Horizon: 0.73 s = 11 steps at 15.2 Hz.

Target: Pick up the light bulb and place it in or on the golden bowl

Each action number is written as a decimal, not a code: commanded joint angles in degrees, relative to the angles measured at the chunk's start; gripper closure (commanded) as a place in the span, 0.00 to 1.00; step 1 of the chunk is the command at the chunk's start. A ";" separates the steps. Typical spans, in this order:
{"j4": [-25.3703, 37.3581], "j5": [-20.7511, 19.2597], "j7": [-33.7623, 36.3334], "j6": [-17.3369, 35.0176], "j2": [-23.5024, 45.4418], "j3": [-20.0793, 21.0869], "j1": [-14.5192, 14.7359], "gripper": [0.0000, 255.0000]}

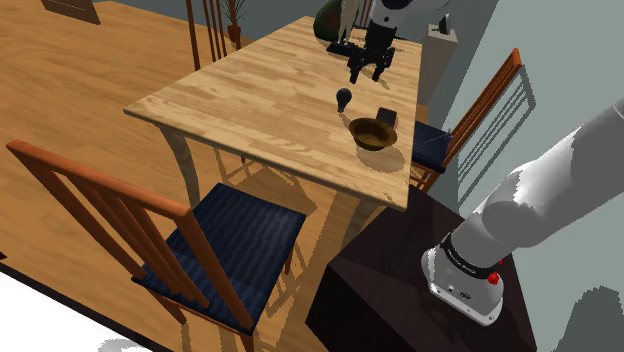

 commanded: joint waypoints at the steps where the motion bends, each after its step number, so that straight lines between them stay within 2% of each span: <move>1: 2.54 0.91 -0.72 1.23 3.98 -0.74 -0.37 0.00; 11: 20.80 7.33 -5.34 3.15 25.73 -3.24 -4.15 0.00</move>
